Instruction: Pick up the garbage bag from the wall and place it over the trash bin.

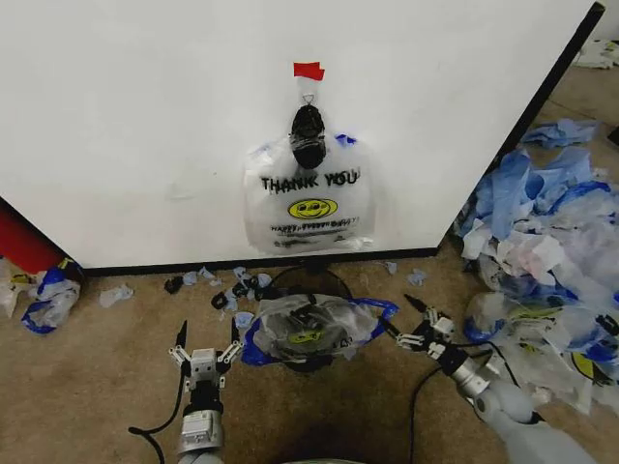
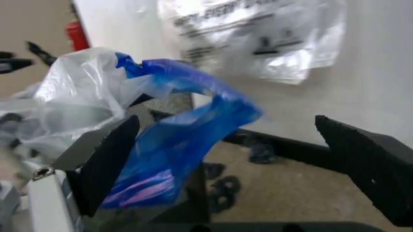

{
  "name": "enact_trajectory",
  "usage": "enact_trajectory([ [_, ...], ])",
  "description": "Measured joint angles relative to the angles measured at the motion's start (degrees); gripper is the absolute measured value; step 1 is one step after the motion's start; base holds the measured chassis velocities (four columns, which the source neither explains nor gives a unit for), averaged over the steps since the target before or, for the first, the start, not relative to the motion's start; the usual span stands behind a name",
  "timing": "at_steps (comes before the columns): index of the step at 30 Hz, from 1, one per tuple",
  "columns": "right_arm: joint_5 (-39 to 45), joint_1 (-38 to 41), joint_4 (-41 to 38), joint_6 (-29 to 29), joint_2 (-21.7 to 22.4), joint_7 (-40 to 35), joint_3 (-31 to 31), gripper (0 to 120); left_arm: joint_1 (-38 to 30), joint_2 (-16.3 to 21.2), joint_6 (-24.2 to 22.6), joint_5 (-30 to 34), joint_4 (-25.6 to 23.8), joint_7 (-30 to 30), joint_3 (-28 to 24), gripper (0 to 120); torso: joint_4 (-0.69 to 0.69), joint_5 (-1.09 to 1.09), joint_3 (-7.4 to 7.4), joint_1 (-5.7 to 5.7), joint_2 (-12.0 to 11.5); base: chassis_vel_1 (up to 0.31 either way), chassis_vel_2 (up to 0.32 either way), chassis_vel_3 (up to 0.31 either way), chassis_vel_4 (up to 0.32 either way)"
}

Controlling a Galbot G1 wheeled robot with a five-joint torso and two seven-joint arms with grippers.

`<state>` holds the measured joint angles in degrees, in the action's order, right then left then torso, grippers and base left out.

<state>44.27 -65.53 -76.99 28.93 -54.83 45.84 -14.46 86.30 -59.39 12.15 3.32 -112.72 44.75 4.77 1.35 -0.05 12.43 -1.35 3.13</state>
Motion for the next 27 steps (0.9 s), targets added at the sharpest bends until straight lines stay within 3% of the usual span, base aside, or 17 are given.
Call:
enact_trajectory([
  [7, 3.51, 0.23, -0.19, -0.74, 2.53, 5.36, -2.14, 100, -0.94, 0.40, -0.07, 0.47, -0.40, 0.00, 0.11, 100, 0.02, -0.03, -0.01, 0.00, 0.00, 0.000, 0.000, 0.000, 0.000],
  [17, 4.54, 0.48, -0.82, -0.08, 3.26, 4.69, -3.20, 100, -2.01, 1.02, -0.70, 1.58, -1.34, -0.01, -0.03, 100, 0.00, -0.01, -0.01, 0.00, 0.00, 0.000, 0.000, 0.000, 0.000],
  [27, 15.18, -1.20, -13.08, -3.65, 5.28, -0.28, -6.85, 100, -5.46, 8.74, -2.38, 8.18, -7.66, -3.36, 0.77, 100, -0.01, -0.03, -0.01, 0.00, 0.00, 0.000, 0.000, 0.000, 0.000],
])
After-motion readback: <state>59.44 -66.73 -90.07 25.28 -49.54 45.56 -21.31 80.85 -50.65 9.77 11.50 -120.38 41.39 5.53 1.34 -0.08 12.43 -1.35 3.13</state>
